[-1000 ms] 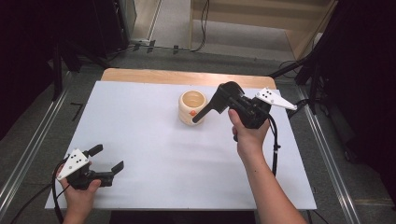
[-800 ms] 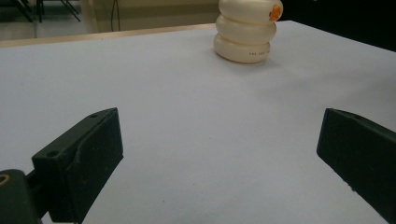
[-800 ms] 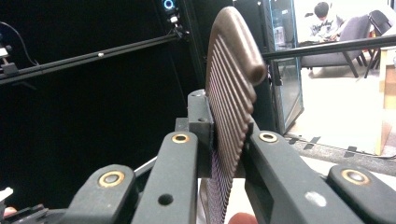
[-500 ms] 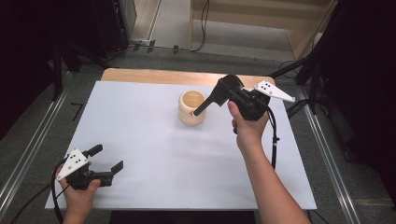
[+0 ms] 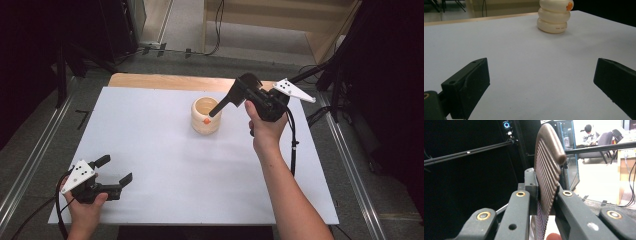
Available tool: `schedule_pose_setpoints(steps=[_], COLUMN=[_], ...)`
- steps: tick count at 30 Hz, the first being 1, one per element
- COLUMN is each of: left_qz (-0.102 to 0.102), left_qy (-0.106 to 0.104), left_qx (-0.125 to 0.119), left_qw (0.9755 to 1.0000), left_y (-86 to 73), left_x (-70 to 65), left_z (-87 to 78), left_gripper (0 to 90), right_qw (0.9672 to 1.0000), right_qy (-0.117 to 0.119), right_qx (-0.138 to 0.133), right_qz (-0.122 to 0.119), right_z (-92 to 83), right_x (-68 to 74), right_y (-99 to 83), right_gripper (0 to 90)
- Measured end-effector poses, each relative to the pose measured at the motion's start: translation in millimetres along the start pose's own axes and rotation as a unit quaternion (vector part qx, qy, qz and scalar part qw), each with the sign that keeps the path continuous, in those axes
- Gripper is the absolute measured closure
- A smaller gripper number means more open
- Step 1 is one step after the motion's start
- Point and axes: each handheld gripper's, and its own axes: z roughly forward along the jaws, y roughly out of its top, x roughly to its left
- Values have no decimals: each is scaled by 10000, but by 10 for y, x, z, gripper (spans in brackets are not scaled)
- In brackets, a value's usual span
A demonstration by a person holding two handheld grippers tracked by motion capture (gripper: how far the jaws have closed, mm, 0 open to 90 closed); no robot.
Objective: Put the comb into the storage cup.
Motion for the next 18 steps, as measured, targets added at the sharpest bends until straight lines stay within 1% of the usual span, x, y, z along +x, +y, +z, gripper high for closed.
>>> schedule_pose_setpoints(steps=[5, 15, 18], left_qz=[13, 79, 78], left_qy=[-7, -1, -22], left_qx=[0, -5, -13], left_qw=[10000, 10000, 10000], left_y=[0, 1, 2], left_x=[1, -15, -14], left_z=[-1, 2, 0], left_gripper=[1, 1, 1], right_qw=[10000, 9997, 9996], right_qy=[-74, -248, -287], right_qx=[6, 15, -9], right_qz=[-44, -15, -78], right_z=[51, 151, 185], right_x=[-41, -97, -105], right_y=[-4, -58, -90], right_gripper=[829, 828, 829])
